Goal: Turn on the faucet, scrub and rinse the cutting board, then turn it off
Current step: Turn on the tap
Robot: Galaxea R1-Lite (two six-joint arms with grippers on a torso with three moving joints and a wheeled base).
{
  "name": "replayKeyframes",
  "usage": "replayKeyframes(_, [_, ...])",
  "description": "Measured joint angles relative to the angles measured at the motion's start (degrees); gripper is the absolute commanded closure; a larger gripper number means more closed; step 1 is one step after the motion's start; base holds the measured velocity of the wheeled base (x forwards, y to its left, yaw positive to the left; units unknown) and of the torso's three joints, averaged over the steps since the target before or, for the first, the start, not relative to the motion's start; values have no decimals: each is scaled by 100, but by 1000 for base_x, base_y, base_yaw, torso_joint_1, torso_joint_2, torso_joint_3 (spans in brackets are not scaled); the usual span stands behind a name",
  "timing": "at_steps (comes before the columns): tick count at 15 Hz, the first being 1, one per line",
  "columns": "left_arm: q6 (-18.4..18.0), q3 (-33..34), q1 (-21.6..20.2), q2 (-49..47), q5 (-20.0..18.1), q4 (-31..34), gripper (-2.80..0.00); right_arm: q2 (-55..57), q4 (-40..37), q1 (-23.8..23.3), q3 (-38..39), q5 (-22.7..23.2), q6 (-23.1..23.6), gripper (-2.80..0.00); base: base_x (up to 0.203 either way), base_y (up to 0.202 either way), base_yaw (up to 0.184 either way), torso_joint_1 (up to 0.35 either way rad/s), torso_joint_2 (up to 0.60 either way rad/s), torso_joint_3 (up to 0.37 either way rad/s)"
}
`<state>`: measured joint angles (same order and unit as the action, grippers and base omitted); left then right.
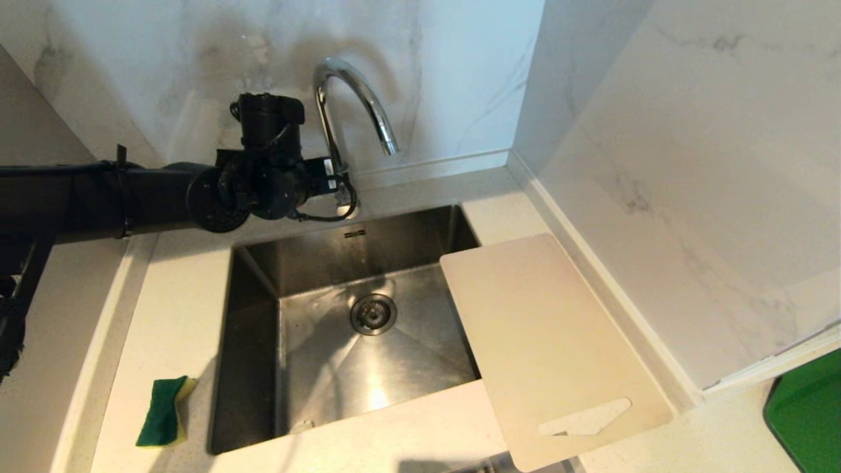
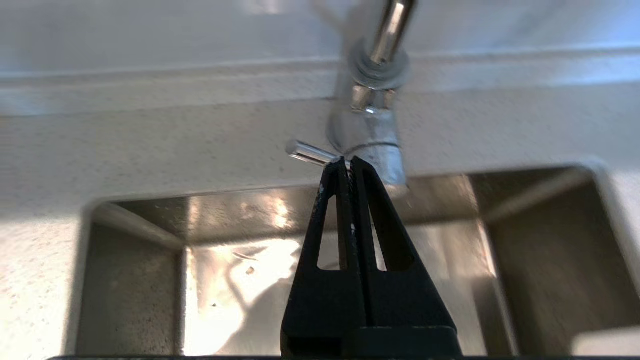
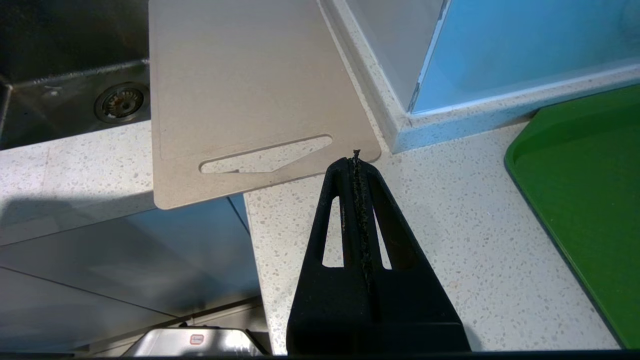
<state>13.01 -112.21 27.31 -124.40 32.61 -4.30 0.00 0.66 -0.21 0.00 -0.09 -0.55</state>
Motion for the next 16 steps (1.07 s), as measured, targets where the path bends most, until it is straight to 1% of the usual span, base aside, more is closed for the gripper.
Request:
replayKeyframes(3, [0,-24,-7,-204,268,-419,0,0,1,0,0,-1,0,0,0,0,0,0,0,0])
replayKeyframes(4, [-4,-29,4,-272,297,-479,0,0,0,0,0,1,2,0,0,0,0,0,0,0])
replayKeyframes(7, [-63,-30,9,-500,270,-679,0,0,0,2,0,-1,-2,0,0,0,0,0,0,0])
replayKeyframes(9, [-122,-67,8,-648,230,-939,0,0,2,2,0,-1,0,0,0,0,0,0,0,0])
replayKeyframes(12, [-536,-123,-94,-897,226,-1562,0,0,2,2,0,1,-1,0,0,0,0,0,0,0])
replayKeyframes(13, [-624,-129,-113,-969,222,-1718,0,0,2,2,0,-1,0,0,0,0,0,0,0,0])
replayKeyframes(16, [-657,-132,-129,-1088,178,-1766,0,0,0,0,0,1,0,0,0,0,0,0,0,0])
